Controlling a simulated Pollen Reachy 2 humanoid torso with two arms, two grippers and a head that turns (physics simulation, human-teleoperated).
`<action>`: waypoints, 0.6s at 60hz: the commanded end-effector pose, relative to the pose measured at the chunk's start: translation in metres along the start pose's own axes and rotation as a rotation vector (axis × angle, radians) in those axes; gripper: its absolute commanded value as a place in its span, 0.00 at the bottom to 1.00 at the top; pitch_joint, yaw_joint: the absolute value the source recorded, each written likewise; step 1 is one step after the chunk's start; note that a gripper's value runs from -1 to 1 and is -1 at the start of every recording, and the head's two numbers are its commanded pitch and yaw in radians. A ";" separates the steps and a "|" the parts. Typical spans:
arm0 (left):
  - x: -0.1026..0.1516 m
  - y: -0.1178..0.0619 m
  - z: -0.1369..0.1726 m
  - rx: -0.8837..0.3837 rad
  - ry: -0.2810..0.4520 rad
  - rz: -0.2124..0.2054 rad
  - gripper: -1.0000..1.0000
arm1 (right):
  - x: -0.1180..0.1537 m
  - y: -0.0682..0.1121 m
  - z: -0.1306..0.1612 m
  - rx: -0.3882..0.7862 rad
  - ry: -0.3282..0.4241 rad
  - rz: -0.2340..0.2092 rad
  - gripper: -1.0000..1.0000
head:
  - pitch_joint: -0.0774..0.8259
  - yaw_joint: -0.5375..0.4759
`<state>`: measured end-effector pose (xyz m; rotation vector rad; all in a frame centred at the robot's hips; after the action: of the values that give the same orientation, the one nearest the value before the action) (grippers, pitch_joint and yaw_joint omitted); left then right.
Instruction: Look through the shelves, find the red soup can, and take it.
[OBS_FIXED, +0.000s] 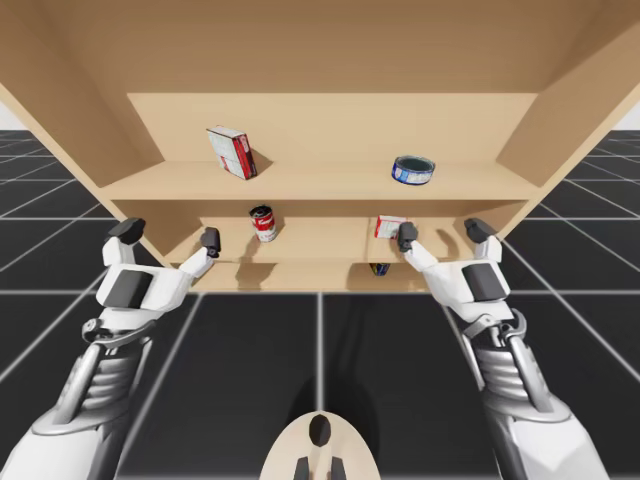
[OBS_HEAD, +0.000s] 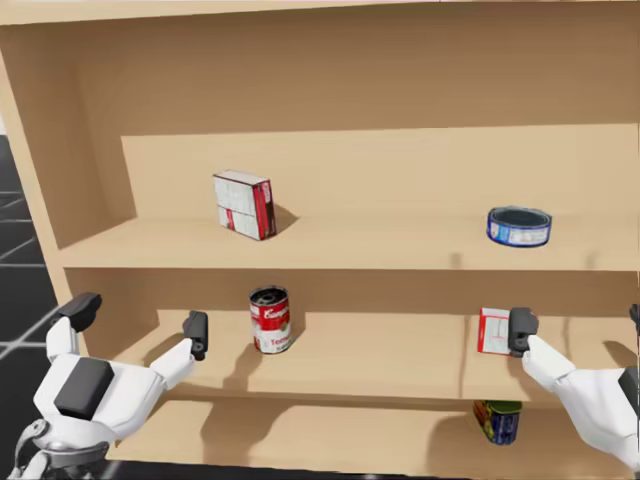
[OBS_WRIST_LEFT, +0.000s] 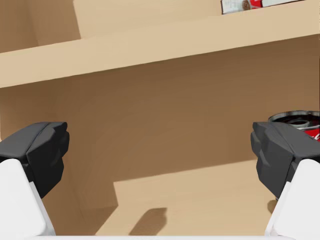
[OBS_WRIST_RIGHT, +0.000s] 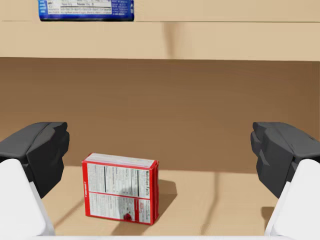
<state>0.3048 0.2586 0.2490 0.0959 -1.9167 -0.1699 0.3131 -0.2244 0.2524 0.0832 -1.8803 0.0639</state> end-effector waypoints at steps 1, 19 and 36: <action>0.000 -0.001 0.000 -0.005 0.003 -0.001 0.00 | -0.002 0.002 0.000 0.002 0.005 0.007 0.00 | 0.42 0.70; 0.001 -0.002 0.000 -0.017 0.008 0.013 0.00 | -0.002 0.002 0.001 0.001 0.012 0.021 0.00 | 0.51 0.74; 0.036 -0.027 0.017 -0.161 0.155 0.123 0.00 | -0.003 0.001 0.000 -0.012 0.014 0.020 0.00 | 0.50 0.74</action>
<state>0.2882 0.2426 0.2622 -0.0370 -1.8241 -0.2068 0.3134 -0.2240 0.2505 0.0551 -1.8696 0.0768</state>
